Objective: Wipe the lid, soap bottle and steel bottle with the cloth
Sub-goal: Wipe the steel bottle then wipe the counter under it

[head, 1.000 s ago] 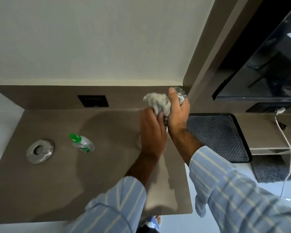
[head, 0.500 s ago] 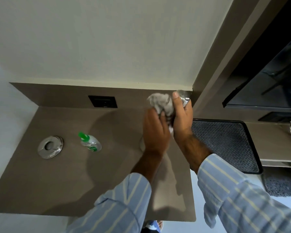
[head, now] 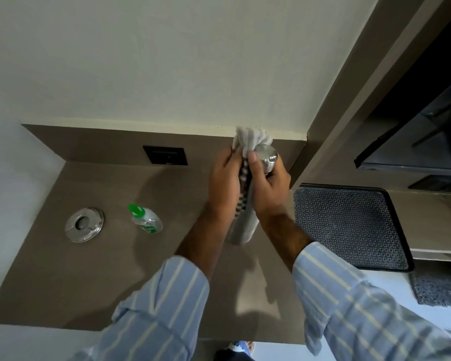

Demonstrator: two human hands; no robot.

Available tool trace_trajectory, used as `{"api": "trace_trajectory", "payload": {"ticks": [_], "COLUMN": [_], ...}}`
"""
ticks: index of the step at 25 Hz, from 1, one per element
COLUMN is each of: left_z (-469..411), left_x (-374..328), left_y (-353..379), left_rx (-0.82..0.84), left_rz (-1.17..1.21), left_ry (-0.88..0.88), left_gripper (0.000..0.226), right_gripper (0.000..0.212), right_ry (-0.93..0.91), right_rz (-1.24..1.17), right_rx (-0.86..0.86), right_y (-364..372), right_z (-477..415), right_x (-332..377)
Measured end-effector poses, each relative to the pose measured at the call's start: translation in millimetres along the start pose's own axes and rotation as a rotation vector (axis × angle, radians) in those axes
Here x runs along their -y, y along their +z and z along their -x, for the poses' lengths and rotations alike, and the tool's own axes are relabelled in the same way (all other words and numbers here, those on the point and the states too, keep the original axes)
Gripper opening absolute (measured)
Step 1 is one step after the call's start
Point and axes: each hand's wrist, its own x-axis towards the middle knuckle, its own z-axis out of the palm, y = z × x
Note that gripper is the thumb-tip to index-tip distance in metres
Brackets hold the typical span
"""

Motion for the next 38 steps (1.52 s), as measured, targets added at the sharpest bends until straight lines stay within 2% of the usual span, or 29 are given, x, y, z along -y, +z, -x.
{"api": "trace_trajectory", "payload": {"ticks": [2,3,5,6,7,8,12,16,17,19,22,24,27,28,29,31,32,34,36,38], "left_z": [23,30,35,31,26,19,15,48,57,66,57,43,30,30,31,30,28,24,20,18], "left_x": [24,46,69,65,53,35,-30,31,53,80,93,73,33,25,25,48,67,107,137,156], "left_y": [-15,-27,-43,-45,-42,-34,3,-24,-33,-43,-58,-61,-53,-55,-60,-85,-103,-135,-149,-144], "left_rx": [0.01,-0.023,-0.096,-0.117,-0.092,-0.043,0.076,-0.067,-0.109,-0.254,-0.257,-0.218,-0.11,-0.059,-0.036,-0.039,-0.086,-0.179,-0.169,-0.108], "left_rz": [-0.057,-0.146,-0.374,-0.406,-0.349,-0.247,0.017,-0.199,-0.257,-0.395,-0.483,-0.334,0.046,0.045,-0.011,-0.379,-0.596,-0.874,-1.103,-1.25], "left_ry": [0.102,0.076,-0.138,-0.253,-0.289,-0.261,0.044,0.218,0.181,-0.01,-0.355,-0.444,-0.247,-0.168,-0.104,-0.006,0.001,-0.078,-0.107,-0.04], "left_gripper": [0.029,0.029,0.03,0.033,0.036,0.036,0.024,0.022,0.024,0.029,0.034,0.042,0.032,0.028,0.026,0.029,0.031,0.036,0.032,0.025], "right_gripper": [0.037,0.033,0.026,0.024,0.024,0.029,0.044,0.032,0.031,0.026,0.03,0.033,0.034,0.036,0.039,0.045,0.047,0.048,0.048,0.043], "right_ry": [-0.03,-0.027,-0.018,-0.031,-0.047,-0.059,-0.106,-0.077,-0.071,-0.047,-0.045,-0.066,0.026,0.071,0.082,0.054,0.034,-0.016,-0.07,-0.102], "right_rz": [0.014,0.014,0.013,0.019,0.027,0.039,0.066,0.035,0.028,0.023,0.076,0.117,0.105,0.09,0.085,0.08,0.068,0.06,0.078,0.095], "right_rx": [-0.006,0.008,0.035,0.035,0.024,0.012,-0.015,0.002,0.007,0.052,0.131,0.15,0.124,0.092,0.047,-0.048,-0.083,-0.108,-0.099,-0.096], "right_y": [-1,-1,-2,-3,-4,-3,2,3,3,3,9,12,7,3,-1,-7,-10,-17,-23,-29], "right_z": [1,3,8,10,11,11,12,14,14,16,21,22,13,9,3,-9,-15,-25,-29,-28], "right_x": [-2,-3,-1,-1,-3,-5,-10,-11,-12,-14,-15,-14,-11,-9,-7,0,6,15,20,18]}}
